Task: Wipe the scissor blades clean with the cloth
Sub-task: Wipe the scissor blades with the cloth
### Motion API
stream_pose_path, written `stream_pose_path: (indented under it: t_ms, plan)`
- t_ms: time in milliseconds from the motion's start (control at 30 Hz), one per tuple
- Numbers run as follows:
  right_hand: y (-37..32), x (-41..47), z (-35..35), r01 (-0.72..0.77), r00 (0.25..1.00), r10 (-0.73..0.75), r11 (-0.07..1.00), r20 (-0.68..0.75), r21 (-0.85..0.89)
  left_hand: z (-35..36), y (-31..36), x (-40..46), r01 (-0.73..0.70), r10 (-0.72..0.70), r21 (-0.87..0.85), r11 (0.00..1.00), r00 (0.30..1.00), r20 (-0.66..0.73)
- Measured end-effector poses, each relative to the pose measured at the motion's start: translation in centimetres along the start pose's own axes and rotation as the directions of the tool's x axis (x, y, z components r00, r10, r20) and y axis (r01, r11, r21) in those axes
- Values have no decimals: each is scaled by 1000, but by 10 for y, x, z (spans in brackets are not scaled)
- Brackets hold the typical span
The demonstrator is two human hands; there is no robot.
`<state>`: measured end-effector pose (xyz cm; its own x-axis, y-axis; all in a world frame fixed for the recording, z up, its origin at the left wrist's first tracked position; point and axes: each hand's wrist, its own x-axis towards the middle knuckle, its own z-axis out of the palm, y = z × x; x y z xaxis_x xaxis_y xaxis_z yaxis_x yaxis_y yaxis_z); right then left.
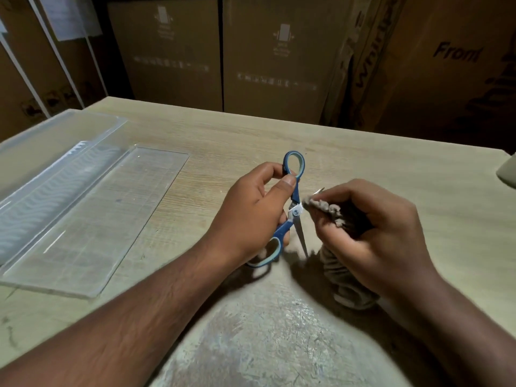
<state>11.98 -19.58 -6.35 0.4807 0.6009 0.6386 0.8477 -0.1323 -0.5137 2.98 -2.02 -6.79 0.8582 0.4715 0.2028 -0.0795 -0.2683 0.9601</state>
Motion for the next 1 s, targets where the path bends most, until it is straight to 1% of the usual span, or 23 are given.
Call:
stream_pose_path:
  t_ms: [67, 167, 233, 400, 467, 567, 633, 667, 733, 867, 1000]
  plan:
    - [1, -1, 6, 5, 1000, -4, 998, 31, -55, 5, 1, -2, 3, -3, 15, 1000, 1000, -7]
    - [3, -2, 8, -51, 998, 52, 996, 23, -67, 12, 1, -6, -4, 5, 35, 999, 1000, -27]
    - [2, -3, 10, -58, 998, 59, 993, 9, -101, 16, -1, -7, -12, 16, 61, 998, 998, -58]
    - [-12, -8, 24, 24, 1000, -21, 981, 20, -193, 25, 1, -18, -59, 69, 97, 993, 992, -101]
    - [-13, -7, 25, 33, 999, -32, 981, 6, -189, 26, 1, -17, -66, 79, 95, 993, 988, -132]
    - [-11, -7, 19, 34, 998, -40, 994, -54, -101, 23, 3, -15, 7, -3, 25, 1000, 988, -152]
    - [-7, -6, 11, 1, 994, -8, 998, -107, -66, 20, 5, -12, 67, -73, -44, 997, 986, -150]
    - [-4, -5, 7, -19, 993, 12, 998, -118, -64, 19, 6, -11, 90, -101, -82, 993, 984, -146]
    - [-1, -3, 4, -38, 995, 31, 996, -92, -79, 18, 7, -11, 124, -140, -116, 985, 981, -137]
    - [-3, -4, 10, 3, 1000, -2, 994, 6, -112, 21, 7, -13, 141, -141, -12, 990, 981, -132]
    - [-3, -4, 10, 27, 999, -22, 992, 39, -121, 18, 6, -9, 162, -155, 44, 986, 979, -134]
